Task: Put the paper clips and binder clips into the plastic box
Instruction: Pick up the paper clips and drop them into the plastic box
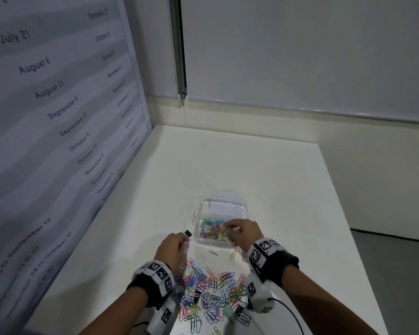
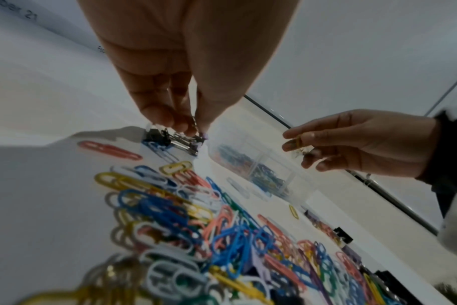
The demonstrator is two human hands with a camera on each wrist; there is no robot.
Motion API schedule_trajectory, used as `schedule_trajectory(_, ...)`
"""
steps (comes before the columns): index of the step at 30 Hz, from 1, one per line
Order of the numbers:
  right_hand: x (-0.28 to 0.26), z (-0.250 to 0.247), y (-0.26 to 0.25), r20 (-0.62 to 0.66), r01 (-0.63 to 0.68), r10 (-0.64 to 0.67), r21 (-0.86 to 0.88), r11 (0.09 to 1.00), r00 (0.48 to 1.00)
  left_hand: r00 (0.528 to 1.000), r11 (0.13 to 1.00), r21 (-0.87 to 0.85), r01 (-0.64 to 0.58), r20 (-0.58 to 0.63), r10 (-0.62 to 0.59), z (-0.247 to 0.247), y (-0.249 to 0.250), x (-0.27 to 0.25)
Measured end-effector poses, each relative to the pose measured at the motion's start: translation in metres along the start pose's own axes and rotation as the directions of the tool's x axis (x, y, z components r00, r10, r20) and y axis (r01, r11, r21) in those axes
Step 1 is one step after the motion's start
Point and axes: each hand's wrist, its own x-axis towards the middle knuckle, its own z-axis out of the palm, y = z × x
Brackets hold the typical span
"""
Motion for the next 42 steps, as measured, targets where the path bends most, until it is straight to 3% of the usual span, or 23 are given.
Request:
schedule_trajectory(4,0.002,0.007,0.003,0.011,0.066,-0.065,-0.168,0.984,0.998,0.999,0.997,-0.074,-0.029,0.012,0.030,-0.007,-0.007,0.001)
schedule_trajectory(7,-0.009,0.022,0.007,0.095,0.169,-0.150,-0.238,0.956,0.984,1.000,0.998,-0.063,-0.023,0.003,0.023,-0.010,-0.010,-0.003)
schedule_trajectory(10,-0.021,0.030,0.013,0.266,0.195,-0.109,-0.322,0.926,0.958,0.998,0.990,-0.126,-0.063,-0.031,0.060,-0.006,-0.010,-0.012)
schedule_trajectory(13,-0.031,0.037,0.025,0.351,0.162,-0.009,-0.409,0.898,0.936,0.995,0.999,-0.027,-0.027,0.098,0.030,0.001,-0.012,-0.028)
schedule_trajectory(15,-0.035,0.044,0.032,0.370,0.129,0.040,-0.422,0.897,0.928,0.982,0.997,0.078,0.010,0.189,-0.024,0.006,-0.014,-0.039)
schedule_trajectory(18,-0.038,0.057,0.036,0.390,0.143,0.036,-0.420,0.896,0.920,0.978,0.992,0.127,0.016,0.207,-0.042,0.015,-0.013,-0.048)
schedule_trajectory(21,-0.039,0.070,0.034,0.359,0.170,-0.016,-0.401,0.900,0.933,0.984,0.989,0.148,-0.018,0.179,-0.009,0.023,-0.006,-0.047)
schedule_trajectory(27,-0.038,0.078,0.026,0.321,0.166,-0.052,-0.340,0.926,0.946,0.963,0.983,0.131,-0.131,0.253,0.095,0.036,0.009,-0.036)
schedule_trajectory(32,-0.036,0.064,0.032,0.217,0.108,-0.050,-0.263,0.959,0.975,0.961,0.992,-0.011,-0.125,0.248,0.124,0.031,0.004,-0.033)
schedule_trajectory(38,-0.032,0.050,0.033,0.092,0.047,-0.028,-0.217,0.975,0.995,0.979,0.937,-0.335,0.095,0.200,-0.027,0.021,-0.009,-0.027)
schedule_trajectory(40,-0.033,0.049,0.034,0.120,0.058,-0.030,-0.243,0.968,0.992,0.971,0.896,-0.412,0.166,0.229,-0.075,0.020,-0.012,-0.025)
schedule_trajectory(42,-0.035,0.053,0.034,0.240,0.098,-0.025,-0.296,0.950,0.970,0.960,0.844,-0.487,0.224,0.261,-0.104,0.019,-0.014,-0.022)
